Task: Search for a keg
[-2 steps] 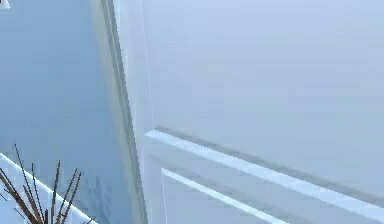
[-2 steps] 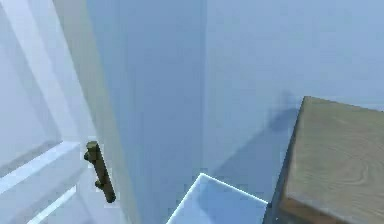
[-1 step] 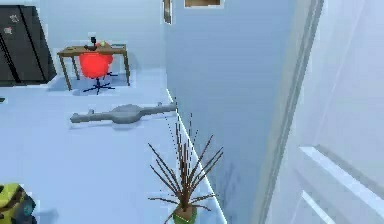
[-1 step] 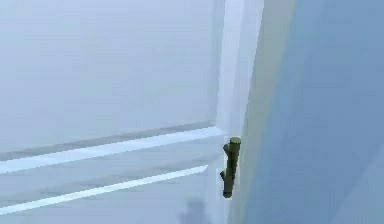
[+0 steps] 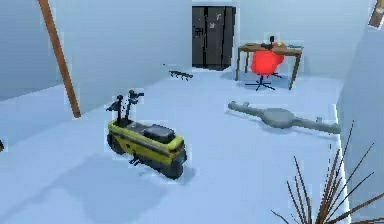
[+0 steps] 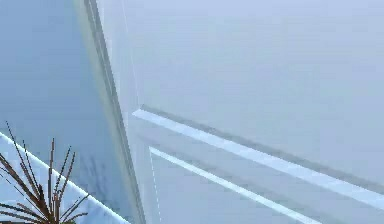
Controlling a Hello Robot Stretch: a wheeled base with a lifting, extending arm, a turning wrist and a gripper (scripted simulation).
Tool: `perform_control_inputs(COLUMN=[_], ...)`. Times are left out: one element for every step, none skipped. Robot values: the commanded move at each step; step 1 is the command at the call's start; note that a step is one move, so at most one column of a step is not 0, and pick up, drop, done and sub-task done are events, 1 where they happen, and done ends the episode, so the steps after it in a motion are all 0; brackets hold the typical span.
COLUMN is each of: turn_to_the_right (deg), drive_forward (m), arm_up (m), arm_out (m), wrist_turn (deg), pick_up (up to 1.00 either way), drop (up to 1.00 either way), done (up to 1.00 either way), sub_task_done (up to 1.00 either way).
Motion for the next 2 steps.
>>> perform_control_inputs(turn_to_the_right=[-45.0, -3.0], drive_forward=[0.00, 0.00], arm_up=[0.00, 0.00], arm_out=[0.00, 0.00], wrist_turn=[0.0, 0.0], pick_up=[0.00, 0.00], drop=[0.00, 0.00], done=[0.00, 0.00], sub_task_done=[0.00, 0.00])
